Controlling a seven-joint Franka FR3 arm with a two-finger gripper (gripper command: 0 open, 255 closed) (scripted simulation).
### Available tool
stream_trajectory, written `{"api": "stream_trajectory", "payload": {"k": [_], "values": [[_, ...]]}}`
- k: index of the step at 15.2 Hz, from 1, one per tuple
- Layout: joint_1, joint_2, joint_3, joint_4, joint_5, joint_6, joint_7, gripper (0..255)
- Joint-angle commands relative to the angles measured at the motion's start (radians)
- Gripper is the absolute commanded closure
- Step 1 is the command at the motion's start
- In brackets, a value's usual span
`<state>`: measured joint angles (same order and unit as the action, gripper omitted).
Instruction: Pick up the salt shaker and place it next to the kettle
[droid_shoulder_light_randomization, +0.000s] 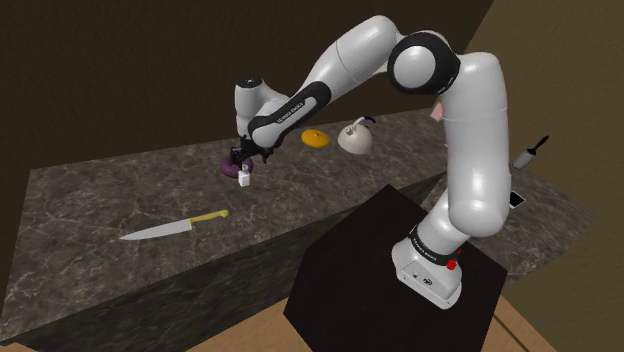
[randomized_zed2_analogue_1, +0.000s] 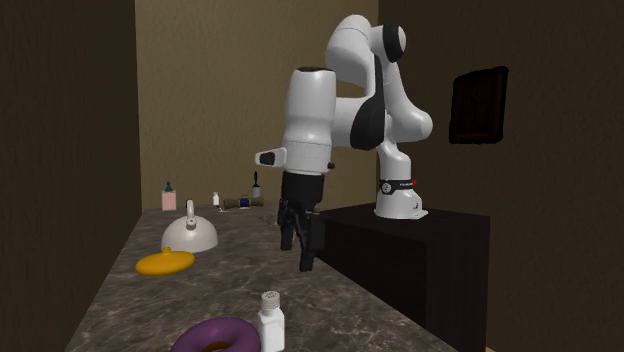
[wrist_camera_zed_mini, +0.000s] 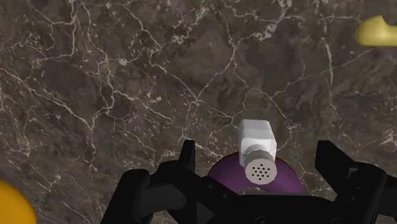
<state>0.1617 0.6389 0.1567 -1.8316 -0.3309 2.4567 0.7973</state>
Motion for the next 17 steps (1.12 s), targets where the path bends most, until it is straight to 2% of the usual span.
{"api": "stream_trajectory", "payload": {"k": [1,4,11,17], "values": [[0.023,0.08,-0.019,0.081,-0.014,-0.004,0.026,0],[0.048,0.193,-0.039,0.213,-0.021,-0.025,0.046,0],[0.05,0.272,-0.054,0.25,-0.032,0.018,0.051,0],[0.05,0.279,-0.055,0.254,-0.033,0.021,0.051,0]]}}
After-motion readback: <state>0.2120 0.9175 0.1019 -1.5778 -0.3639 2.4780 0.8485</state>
